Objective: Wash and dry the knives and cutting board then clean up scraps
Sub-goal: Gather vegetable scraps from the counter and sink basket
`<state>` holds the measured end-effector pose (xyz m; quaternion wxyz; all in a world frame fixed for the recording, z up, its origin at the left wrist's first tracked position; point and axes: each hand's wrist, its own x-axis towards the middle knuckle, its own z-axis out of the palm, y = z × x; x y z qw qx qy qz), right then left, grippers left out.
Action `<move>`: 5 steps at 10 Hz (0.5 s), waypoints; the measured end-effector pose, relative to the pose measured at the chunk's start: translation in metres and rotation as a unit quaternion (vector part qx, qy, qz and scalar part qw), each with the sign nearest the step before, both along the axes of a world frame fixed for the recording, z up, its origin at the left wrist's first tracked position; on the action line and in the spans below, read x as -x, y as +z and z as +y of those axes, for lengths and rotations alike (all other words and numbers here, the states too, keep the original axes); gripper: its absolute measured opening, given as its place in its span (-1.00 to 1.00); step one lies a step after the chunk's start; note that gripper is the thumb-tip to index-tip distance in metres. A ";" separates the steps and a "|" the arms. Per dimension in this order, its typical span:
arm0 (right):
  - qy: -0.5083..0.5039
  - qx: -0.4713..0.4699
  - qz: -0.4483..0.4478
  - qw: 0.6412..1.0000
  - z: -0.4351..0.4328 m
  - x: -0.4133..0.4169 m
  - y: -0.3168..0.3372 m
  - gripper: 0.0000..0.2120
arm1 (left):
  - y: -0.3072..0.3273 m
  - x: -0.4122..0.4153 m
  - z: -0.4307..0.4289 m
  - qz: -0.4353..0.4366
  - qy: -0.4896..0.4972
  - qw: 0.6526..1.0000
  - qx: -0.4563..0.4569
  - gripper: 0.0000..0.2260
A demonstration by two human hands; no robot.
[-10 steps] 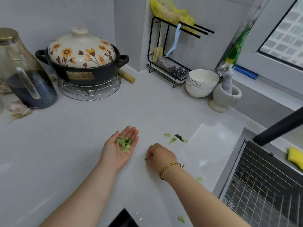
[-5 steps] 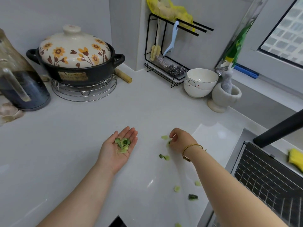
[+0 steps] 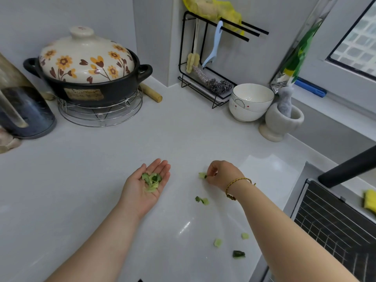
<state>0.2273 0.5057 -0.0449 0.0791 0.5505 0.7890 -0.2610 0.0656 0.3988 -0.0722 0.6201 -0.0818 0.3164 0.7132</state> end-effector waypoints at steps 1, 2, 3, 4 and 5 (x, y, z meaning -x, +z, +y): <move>-0.003 -0.003 0.020 1.000 0.004 0.006 0.001 -0.92 | 0.001 0.000 0.002 0.002 -0.002 1.000 -0.003 -0.47; -0.014 0.008 -0.003 1.000 0.008 0.011 -0.005 -0.89 | 0.002 0.001 0.002 0.004 -0.003 1.000 -0.005 -0.47; -0.016 0.019 -0.022 0.999 0.012 0.014 -0.007 -0.91 | 0.003 0.003 0.002 0.004 -0.001 1.000 -0.006 -0.48; -0.004 0.035 -0.049 0.998 0.015 0.017 -0.004 -0.74 | 0.003 0.005 0.001 0.001 0.002 1.000 -0.004 -0.47; 0.019 0.031 -0.066 0.997 0.015 0.020 -0.002 -0.76 | 0.003 0.004 0.001 0.000 -0.001 1.000 -0.005 -0.47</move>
